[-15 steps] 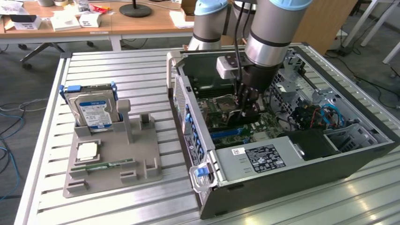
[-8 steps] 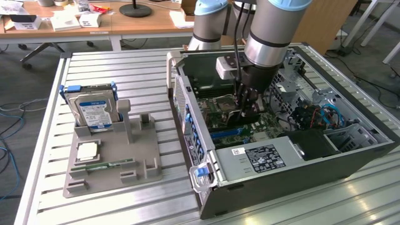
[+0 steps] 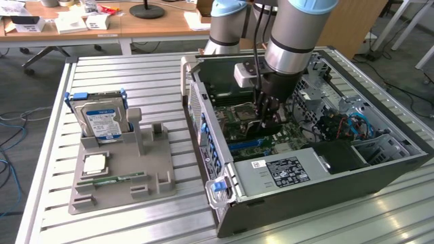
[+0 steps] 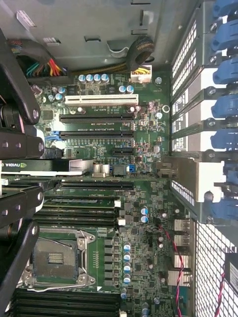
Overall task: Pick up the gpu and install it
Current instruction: 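Insert the gpu into the slot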
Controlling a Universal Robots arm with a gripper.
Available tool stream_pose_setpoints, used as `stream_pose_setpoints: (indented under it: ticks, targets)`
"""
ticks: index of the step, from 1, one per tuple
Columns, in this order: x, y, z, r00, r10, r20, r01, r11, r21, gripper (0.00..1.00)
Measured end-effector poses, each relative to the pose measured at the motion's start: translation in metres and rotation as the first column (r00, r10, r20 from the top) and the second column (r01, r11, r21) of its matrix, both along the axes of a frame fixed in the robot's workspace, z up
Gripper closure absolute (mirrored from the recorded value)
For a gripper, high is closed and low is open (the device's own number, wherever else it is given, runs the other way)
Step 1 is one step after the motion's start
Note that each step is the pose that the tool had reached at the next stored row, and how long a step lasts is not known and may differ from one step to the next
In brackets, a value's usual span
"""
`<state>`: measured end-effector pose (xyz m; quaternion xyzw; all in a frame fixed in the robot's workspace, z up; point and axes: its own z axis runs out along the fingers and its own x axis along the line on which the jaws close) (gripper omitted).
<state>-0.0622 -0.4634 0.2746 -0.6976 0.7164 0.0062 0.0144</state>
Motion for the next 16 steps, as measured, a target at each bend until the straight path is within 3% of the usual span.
stream_pose_setpoints:
  ticks: [16]
  targets:
    - [-0.0001,0.0,-0.0043,1.0,0.0,0.0001,0.0,1.0,0.0001,0.74]
